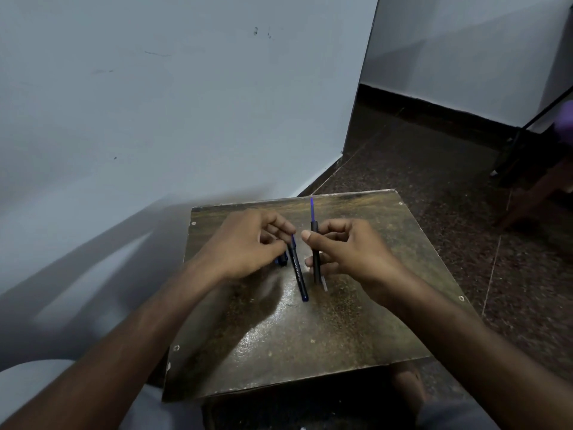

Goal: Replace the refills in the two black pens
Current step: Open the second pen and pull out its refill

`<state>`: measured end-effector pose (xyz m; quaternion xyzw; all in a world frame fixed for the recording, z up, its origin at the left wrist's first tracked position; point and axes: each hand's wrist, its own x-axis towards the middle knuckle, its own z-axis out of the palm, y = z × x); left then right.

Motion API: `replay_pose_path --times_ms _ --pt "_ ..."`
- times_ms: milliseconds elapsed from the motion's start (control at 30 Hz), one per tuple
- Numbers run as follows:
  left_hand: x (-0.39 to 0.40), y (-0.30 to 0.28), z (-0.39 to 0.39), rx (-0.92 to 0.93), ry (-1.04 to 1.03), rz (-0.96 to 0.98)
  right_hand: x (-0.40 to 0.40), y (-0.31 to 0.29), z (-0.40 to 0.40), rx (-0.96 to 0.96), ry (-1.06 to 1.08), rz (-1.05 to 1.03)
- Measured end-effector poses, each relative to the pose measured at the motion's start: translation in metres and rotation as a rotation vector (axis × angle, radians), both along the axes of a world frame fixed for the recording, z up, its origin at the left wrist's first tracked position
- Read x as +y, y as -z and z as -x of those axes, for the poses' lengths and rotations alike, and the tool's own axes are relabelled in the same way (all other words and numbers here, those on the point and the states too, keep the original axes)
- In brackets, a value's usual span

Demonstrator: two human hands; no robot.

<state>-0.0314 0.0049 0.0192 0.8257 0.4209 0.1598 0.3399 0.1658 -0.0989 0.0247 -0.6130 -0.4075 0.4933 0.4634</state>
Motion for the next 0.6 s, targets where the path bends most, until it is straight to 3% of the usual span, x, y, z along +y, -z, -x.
replay_pose_path --times_ms 167,400,600 --pt "-0.015 0.0 -0.008 -0.066 0.019 -0.131 0.009 0.002 0.001 0.088 0.141 -0.069" --pt "-0.024 0.0 -0.016 -0.123 -0.114 -0.179 0.01 0.008 0.009 0.17 0.129 -0.146" --pt "-0.027 -0.001 -0.014 -0.08 -0.031 -0.187 0.014 0.007 0.007 0.105 0.124 -0.156"
